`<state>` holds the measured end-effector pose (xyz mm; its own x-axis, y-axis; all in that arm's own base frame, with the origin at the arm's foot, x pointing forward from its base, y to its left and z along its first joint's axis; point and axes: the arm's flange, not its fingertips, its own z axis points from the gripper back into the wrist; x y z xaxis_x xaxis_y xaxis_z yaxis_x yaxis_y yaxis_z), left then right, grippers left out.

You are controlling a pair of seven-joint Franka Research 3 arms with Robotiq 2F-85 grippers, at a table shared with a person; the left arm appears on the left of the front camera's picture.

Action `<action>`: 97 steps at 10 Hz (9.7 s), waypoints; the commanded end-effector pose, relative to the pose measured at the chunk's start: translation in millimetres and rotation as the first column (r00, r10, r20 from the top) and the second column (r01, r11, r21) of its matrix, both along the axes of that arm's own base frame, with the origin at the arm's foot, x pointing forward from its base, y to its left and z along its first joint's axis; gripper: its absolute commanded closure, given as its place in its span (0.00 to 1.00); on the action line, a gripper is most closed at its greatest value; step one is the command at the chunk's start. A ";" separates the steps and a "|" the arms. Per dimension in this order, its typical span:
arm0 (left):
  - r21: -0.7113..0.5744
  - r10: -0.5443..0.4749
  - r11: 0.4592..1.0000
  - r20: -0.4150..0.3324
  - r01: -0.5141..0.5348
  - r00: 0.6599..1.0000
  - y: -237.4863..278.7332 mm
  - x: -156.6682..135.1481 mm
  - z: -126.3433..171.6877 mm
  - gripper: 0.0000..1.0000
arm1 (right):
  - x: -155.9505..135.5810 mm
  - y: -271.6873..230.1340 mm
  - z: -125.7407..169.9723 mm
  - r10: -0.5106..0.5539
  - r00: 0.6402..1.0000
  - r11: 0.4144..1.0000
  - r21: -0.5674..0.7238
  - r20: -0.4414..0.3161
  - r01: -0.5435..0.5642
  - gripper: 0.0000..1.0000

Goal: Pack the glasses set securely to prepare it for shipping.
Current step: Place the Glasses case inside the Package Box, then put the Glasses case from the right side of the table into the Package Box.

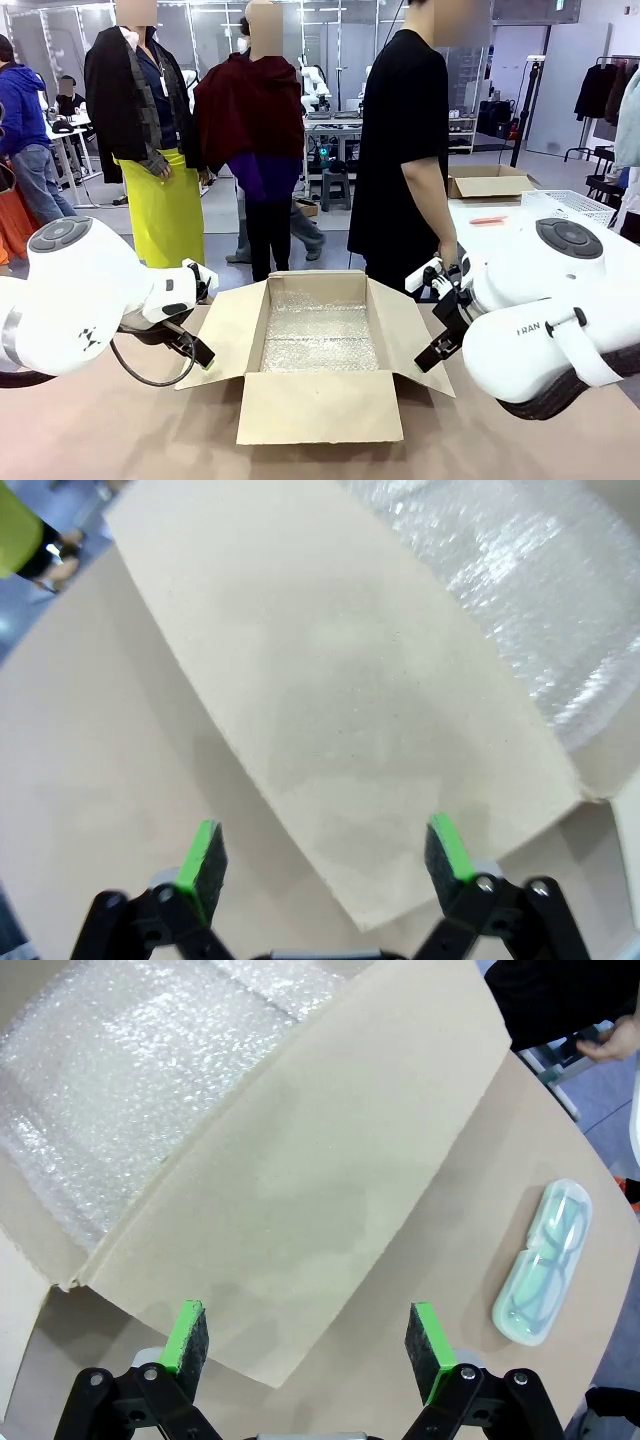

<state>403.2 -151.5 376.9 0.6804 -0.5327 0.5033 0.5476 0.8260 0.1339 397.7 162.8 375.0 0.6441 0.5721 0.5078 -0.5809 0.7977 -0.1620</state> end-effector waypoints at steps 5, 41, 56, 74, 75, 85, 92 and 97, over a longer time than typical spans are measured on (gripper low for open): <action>-0.093 -0.271 0.958 0.004 0.270 0.963 67.6 -83.6 126.9 0.00 | 58.2 -58.8 60.8 -0.225 0.967 0.971 -0.103 -0.116 0.214 0.00; -0.113 -0.483 0.847 0.241 0.519 0.842 134.1 -112.4 196.8 0.00 | 196.4 100.8 121.3 0.631 0.756 0.741 -0.152 -0.176 -0.654 0.54; -0.113 -0.483 0.847 0.241 0.519 0.842 134.1 -112.4 196.8 0.00 | 220.4 216.5 -19.7 0.578 0.769 0.742 -0.216 -0.274 -0.634 0.00; -0.113 -0.483 0.847 0.241 0.519 0.842 134.1 -112.4 196.8 0.00 | 196.3 186.5 41.6 0.544 0.795 0.802 -0.111 -0.269 -0.586 0.10; -0.113 -0.483 0.847 0.241 0.519 0.842 134.1 -112.4 196.8 0.00 | 181.5 169.1 63.9 0.480 0.833 0.838 -0.138 -0.275 -0.528 0.10; -0.113 -0.483 0.847 0.241 0.519 0.842 134.1 -112.4 196.8 0.00 | 49.0 -70.7 146.2 -0.502 0.847 0.865 -0.091 -0.174 0.494 0.10; -0.113 -0.483 0.847 0.241 0.519 0.842 134.1 -112.4 196.8 0.00 | 30.1 -109.0 154.1 -0.511 0.836 0.855 -0.014 -0.200 0.519 0.10; -0.113 -0.483 0.847 0.241 0.519 0.842 134.1 -112.4 196.8 0.00 | 30.1 -109.0 154.1 -0.511 0.836 0.855 -0.014 -0.200 0.519 0.10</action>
